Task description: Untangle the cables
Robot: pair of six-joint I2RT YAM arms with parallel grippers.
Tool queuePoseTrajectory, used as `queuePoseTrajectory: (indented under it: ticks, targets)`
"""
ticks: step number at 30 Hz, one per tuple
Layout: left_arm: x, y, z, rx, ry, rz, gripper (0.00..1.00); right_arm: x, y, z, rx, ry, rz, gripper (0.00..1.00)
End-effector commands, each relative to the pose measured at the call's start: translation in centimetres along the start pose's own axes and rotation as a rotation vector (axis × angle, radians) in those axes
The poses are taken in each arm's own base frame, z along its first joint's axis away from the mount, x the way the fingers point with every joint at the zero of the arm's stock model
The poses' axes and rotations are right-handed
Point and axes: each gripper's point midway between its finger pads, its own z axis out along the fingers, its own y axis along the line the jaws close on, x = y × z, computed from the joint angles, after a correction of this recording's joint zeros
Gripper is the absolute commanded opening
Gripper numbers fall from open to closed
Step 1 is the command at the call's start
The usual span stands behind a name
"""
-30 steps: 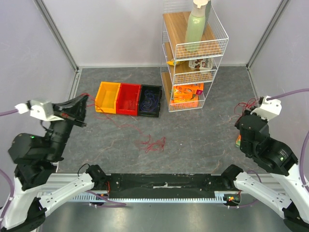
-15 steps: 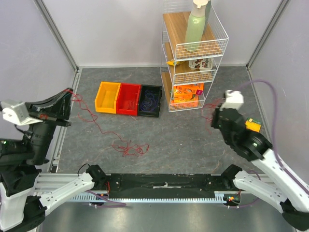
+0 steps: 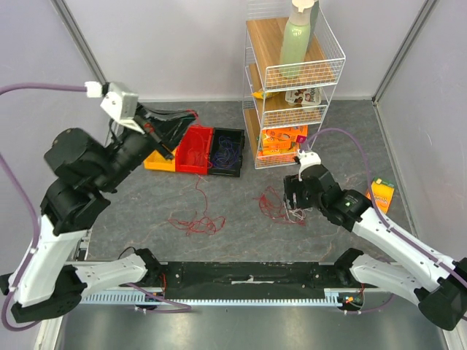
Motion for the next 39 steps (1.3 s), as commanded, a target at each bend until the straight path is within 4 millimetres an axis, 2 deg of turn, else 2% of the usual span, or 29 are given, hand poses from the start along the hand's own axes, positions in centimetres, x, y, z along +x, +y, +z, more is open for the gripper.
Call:
queuePoseTrajectory:
  ticks: [1, 6, 10, 14, 19, 23, 25, 27, 29, 32, 33, 34, 36, 39]
  targets:
    - [-1.8, -2.8, 0.2, 0.129, -0.019, -0.089, 0.02, -3.9, 5.1, -2.2, -0.289, -0.129, -0.054, 0.8]
    - [-3.6, -3.9, 0.4, 0.185, -0.058, -0.117, 0.02, -4.9, 12.7, -3.8, -0.705, -0.233, -0.05, 0.88]
    - [-4.6, -4.9, 0.1, 0.234, -0.071, -0.136, 0.02, -7.9, 17.4, -6.0, -0.871, -0.403, -0.071, 0.9]
    - [-4.6, -5.1, 0.0, 0.242, -0.068, -0.147, 0.02, -9.4, 21.7, -8.1, -0.988, -0.504, -0.141, 0.91]
    - [-4.5, -5.0, -0.2, 0.24, -0.066, -0.152, 0.02, -10.9, 24.6, -8.7, -1.048, -0.601, -0.183, 0.91]
    - [-4.6, -5.0, -0.4, 0.237, -0.069, -0.152, 0.02, -11.8, 26.9, -10.6, -1.126, -0.674, -0.207, 0.89]
    - [-4.7, -4.9, -0.6, 0.232, -0.073, -0.146, 0.02, -11.9, 28.0, -10.7, -1.153, -0.656, -0.213, 0.85]
    - [-4.6, -4.7, -0.6, 0.225, -0.07, -0.142, 0.02, -11.5, 29.0, -10.2, -1.175, -0.622, -0.209, 0.73]
    - [-4.4, -4.5, -0.7, 0.215, -0.068, -0.137, 0.02, -11.4, 29.1, -9.9, -1.164, -0.619, -0.179, 0.57]
    - [-4.1, -4.0, -0.9, 0.188, -0.065, -0.124, 0.02, -11.4, 27.1, -6.9, -0.975, -0.575, -0.11, 0.09]
    - [-4.0, -3.7, -1.0, 0.174, -0.063, -0.116, 0.02, -11.2, 26.1, -6.0, -0.899, -0.556, -0.097, 0.0]
    - [-3.8, -3.4, -1.0, 0.159, -0.059, -0.107, 0.02, -11.6, 24.6, -5.2, -0.808, -0.556, -0.069, 0.0]
    - [-3.4, -2.6, -1.1, 0.121, -0.052, -0.084, 0.02, -11.2, 21.6, -3.8, -0.65, -0.532, -0.044, 0.0]
    - [-2.8, -0.9, -1.4, 0.035, -0.05, -0.047, 0.02, -10.8, 16.5, -3.2, -0.425, -0.519, 0.015, 0.0]
